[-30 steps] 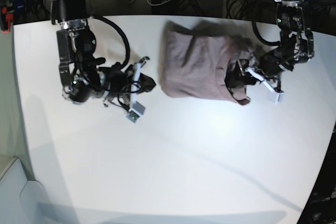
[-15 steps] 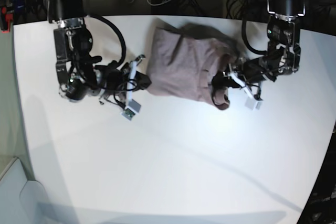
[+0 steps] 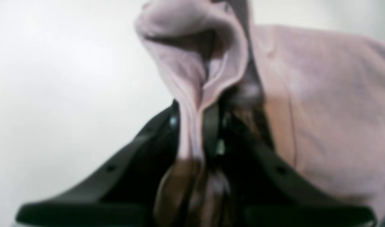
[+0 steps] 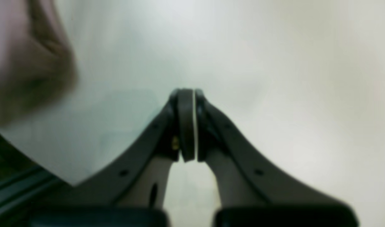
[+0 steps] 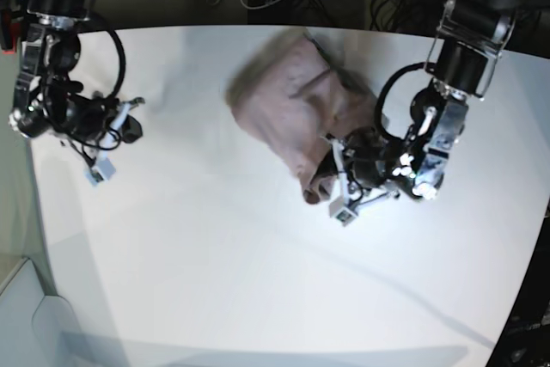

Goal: Layout the t-shirt on the table in an organized manner, then fold the t-shirt properly
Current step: 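Press and flatten the folded bundle with the left gripper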

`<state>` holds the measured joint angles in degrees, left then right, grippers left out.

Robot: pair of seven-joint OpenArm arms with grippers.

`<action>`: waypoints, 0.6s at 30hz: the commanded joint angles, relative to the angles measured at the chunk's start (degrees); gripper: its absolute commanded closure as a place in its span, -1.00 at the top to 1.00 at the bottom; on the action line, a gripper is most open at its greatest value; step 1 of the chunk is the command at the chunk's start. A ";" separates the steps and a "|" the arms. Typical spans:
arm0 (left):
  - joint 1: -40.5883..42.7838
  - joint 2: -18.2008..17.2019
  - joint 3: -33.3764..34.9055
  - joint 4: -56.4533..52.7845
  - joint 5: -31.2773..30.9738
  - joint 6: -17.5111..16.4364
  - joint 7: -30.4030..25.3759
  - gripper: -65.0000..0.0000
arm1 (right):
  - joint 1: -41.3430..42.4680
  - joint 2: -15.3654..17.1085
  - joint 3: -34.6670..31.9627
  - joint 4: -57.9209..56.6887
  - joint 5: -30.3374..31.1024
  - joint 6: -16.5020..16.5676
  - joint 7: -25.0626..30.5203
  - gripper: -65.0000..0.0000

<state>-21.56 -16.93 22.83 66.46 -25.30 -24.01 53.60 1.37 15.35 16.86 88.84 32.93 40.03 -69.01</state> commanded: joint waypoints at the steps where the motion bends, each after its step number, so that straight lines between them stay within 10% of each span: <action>1: -0.90 0.44 1.83 -0.21 3.37 1.20 -0.46 -1.00 | -0.18 1.57 2.43 0.96 0.87 -0.03 1.10 -1.00; 9: -4.68 6.16 17.39 -0.92 13.74 1.20 -15.85 -1.00 | -7.83 4.12 17.47 0.96 0.87 -0.03 1.10 -1.00; 18: -7.32 14.25 27.76 -1.01 29.21 1.20 -17.34 -1.00 | -13.81 3.59 24.59 0.96 0.87 -0.03 1.10 -1.00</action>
<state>-27.53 -3.18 50.92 64.82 4.27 -22.74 36.93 -12.51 17.93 40.95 88.84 33.26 40.03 -68.79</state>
